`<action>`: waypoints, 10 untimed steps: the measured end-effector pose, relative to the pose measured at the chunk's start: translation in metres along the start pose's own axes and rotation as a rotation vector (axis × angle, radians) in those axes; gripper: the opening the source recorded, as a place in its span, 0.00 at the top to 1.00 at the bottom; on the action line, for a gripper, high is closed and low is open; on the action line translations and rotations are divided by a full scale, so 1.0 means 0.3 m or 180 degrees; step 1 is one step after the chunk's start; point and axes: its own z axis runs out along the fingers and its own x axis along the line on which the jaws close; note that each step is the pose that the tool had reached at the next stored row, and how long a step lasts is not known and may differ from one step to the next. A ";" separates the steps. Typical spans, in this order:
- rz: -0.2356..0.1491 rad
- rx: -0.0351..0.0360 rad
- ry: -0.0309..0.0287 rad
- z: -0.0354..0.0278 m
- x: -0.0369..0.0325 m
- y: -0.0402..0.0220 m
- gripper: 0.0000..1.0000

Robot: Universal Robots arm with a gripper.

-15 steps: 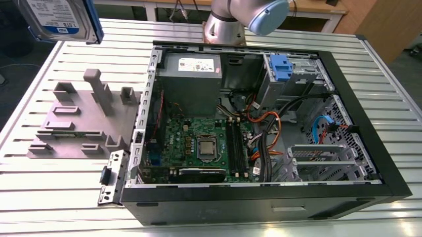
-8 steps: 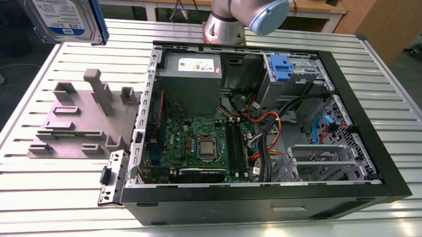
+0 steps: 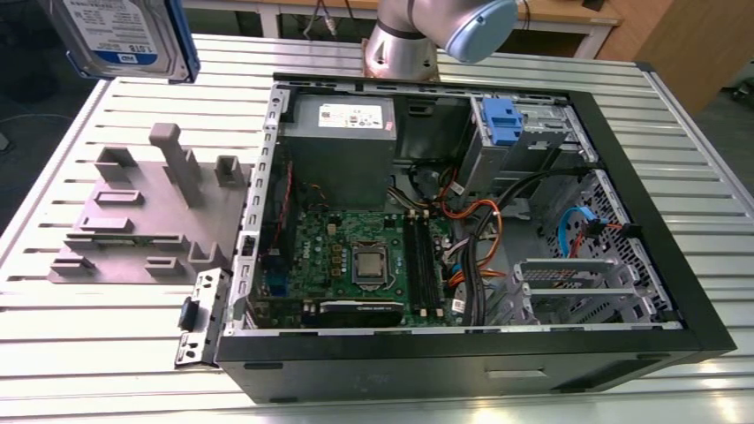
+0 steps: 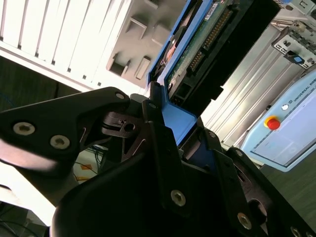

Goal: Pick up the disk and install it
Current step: 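Pick up the disk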

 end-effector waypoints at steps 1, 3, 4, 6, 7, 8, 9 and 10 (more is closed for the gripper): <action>0.0000 0.0000 0.0000 0.000 0.001 -0.002 0.64; 0.0000 0.0000 0.0001 0.001 0.001 -0.007 0.64; 0.0000 0.0000 0.0002 0.000 0.002 -0.009 0.64; 0.0000 0.0001 0.0003 0.001 0.002 -0.011 0.64; 0.0000 0.0001 0.0016 0.001 0.002 -0.011 0.64; 0.0000 0.0001 0.0029 0.001 0.002 -0.011 0.64; 0.0000 0.0001 0.0029 0.001 0.002 -0.011 0.64; 0.0000 0.0001 0.0030 0.001 0.002 -0.011 0.64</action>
